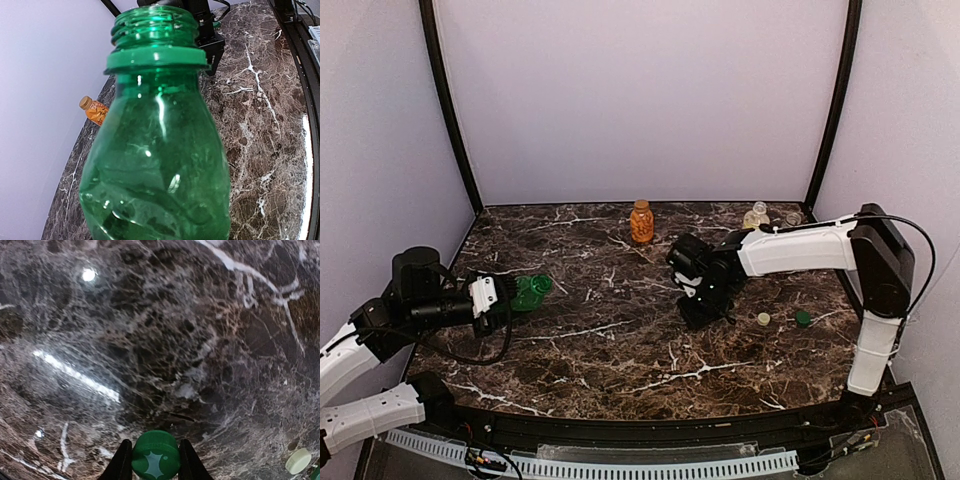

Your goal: Unscrew the bottle caps

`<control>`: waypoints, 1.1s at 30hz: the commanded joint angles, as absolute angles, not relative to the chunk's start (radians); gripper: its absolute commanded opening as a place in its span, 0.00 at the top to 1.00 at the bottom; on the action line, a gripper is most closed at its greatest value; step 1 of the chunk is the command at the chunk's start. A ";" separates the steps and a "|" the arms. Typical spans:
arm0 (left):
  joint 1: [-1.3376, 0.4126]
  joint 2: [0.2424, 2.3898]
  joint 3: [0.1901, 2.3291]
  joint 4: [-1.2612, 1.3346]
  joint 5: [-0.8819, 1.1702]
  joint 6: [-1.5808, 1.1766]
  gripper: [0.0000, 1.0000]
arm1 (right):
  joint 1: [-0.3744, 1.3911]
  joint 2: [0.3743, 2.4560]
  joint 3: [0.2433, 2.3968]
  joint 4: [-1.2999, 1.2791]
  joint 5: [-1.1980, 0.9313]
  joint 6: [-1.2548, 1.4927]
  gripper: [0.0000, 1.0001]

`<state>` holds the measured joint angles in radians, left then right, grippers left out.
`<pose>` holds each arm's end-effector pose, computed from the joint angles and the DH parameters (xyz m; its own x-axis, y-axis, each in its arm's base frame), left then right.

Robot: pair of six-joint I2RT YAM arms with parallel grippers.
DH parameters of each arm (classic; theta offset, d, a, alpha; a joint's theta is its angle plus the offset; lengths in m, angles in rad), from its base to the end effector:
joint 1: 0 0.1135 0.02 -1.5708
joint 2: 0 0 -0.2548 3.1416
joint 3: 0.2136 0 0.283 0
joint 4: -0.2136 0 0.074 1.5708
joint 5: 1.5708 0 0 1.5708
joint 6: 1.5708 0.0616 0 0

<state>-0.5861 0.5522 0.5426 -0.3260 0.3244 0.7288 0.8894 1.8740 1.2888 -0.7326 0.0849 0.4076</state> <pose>0.1601 -0.1299 0.2609 0.3115 0.5509 -0.7743 0.7609 0.3436 0.5505 0.2520 0.3025 0.1228 -0.8613 -0.4350 -0.2624 -0.4565 0.8894 0.0238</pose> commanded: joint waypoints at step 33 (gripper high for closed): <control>-0.579 0.546 0.544 -0.298 0.361 0.702 0.89 | 0.839 1.758 1.178 -0.614 0.149 0.492 0.30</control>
<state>-0.5861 0.5484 0.5354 -0.3210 0.3294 0.7418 0.8433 1.7943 1.1015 -0.5919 0.1638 0.5262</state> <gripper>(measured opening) 0.424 0.660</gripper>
